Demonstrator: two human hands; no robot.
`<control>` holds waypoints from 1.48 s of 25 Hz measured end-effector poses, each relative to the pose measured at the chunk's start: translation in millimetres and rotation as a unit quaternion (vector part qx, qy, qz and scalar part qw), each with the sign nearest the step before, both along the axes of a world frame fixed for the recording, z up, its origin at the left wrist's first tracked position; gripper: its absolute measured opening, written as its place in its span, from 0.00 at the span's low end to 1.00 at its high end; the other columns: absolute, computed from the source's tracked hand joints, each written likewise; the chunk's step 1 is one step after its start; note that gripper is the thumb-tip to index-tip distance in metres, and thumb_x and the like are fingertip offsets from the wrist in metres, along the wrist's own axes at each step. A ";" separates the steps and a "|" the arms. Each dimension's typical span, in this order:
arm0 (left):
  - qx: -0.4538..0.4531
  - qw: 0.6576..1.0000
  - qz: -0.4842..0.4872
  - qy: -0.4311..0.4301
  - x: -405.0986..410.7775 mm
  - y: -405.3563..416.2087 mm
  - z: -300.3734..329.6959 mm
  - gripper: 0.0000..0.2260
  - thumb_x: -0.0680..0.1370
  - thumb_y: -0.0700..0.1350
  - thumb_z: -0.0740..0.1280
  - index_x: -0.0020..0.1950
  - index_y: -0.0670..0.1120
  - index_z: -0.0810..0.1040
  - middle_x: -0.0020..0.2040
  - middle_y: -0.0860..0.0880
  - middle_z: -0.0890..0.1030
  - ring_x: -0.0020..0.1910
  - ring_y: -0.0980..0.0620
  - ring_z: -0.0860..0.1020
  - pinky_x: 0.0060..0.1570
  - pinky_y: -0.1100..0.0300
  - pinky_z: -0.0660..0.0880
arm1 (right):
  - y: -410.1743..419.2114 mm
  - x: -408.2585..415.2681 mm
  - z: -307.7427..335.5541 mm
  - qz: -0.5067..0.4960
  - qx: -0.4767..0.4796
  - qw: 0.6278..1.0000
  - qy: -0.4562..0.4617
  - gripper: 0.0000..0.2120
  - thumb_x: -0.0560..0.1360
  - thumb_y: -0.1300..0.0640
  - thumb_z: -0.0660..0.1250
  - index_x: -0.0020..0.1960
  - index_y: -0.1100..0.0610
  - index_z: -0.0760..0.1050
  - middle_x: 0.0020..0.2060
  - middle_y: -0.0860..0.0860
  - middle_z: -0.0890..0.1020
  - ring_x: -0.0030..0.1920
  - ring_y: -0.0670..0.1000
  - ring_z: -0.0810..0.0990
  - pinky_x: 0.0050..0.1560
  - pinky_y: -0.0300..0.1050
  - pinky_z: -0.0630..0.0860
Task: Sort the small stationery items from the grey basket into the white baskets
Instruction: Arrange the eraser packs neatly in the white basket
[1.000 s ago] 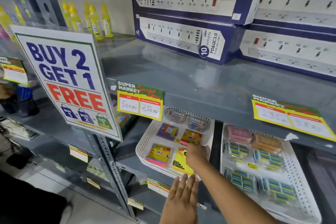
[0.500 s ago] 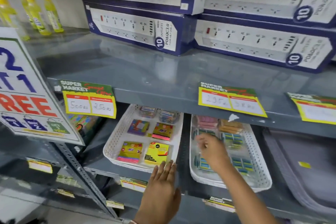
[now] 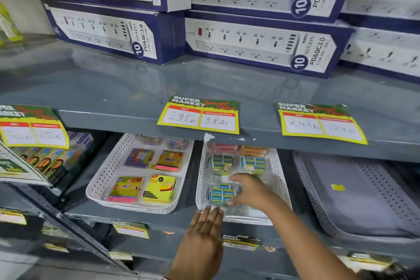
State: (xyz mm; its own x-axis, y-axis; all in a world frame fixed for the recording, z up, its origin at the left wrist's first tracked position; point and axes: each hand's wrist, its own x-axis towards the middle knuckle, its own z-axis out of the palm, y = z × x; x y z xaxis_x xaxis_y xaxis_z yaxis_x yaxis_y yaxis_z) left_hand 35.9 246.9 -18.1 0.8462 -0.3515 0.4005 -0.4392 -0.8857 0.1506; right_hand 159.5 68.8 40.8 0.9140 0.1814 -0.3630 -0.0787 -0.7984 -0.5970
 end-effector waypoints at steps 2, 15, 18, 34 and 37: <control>0.006 1.000 0.001 0.005 -1.5 -0.1 0.5 0.26 0.67 0.46 0.70 0.64 0.41 0.79 0.63 0.47 0.80 0.63 0.46 0.78 0.62 0.49 0.75 | 20.5 1.6 -3.0 0.062 -0.091 0.994 -0.021 0.39 0.63 0.52 0.79 0.71 0.49 0.68 0.68 0.50 0.74 0.67 0.54 0.73 0.67 0.50 0.71; -0.186 0.972 -0.008 0.141 -2.0 2.6 35.1 0.24 0.76 0.50 0.64 0.72 0.49 0.70 0.69 0.57 0.72 0.69 0.57 0.70 0.69 0.67 0.62 | 23.7 -3.6 9.4 -0.018 0.072 0.996 -0.058 0.43 0.60 0.54 0.80 0.70 0.42 0.64 0.60 0.53 0.77 0.57 0.53 0.79 0.54 0.47 0.79; -0.466 0.854 0.093 0.213 27.1 -0.4 70.5 0.17 0.78 0.43 0.67 0.67 0.47 0.76 0.62 0.54 0.79 0.54 0.59 0.81 0.57 0.72 0.71 | 20.1 -4.3 28.6 -0.133 0.304 0.942 -0.046 0.34 0.60 0.53 0.80 0.59 0.33 0.69 0.54 0.51 0.79 0.51 0.52 0.82 0.46 0.48 0.82; -0.451 0.701 0.272 0.481 94.4 -34.1 101.4 0.16 0.82 0.52 0.57 0.54 0.41 0.76 0.36 0.46 0.73 0.30 0.51 0.69 0.34 0.60 0.66 | 27.0 -21.0 -3.0 -0.226 -0.014 0.974 -0.019 0.06 0.72 0.61 0.66 0.48 0.59 0.79 0.44 0.56 0.84 0.39 0.54 0.78 0.37 0.42 0.72; -0.406 0.724 0.268 0.489 93.2 -38.0 100.3 0.21 0.82 0.54 0.55 0.66 0.40 0.72 0.47 0.46 0.73 0.40 0.49 0.72 0.45 0.60 0.66 | 32.2 -21.8 -2.5 -0.206 -0.095 0.974 -0.019 0.08 0.72 0.66 0.63 0.49 0.60 0.78 0.46 0.57 0.83 0.47 0.57 0.81 0.38 0.44 0.72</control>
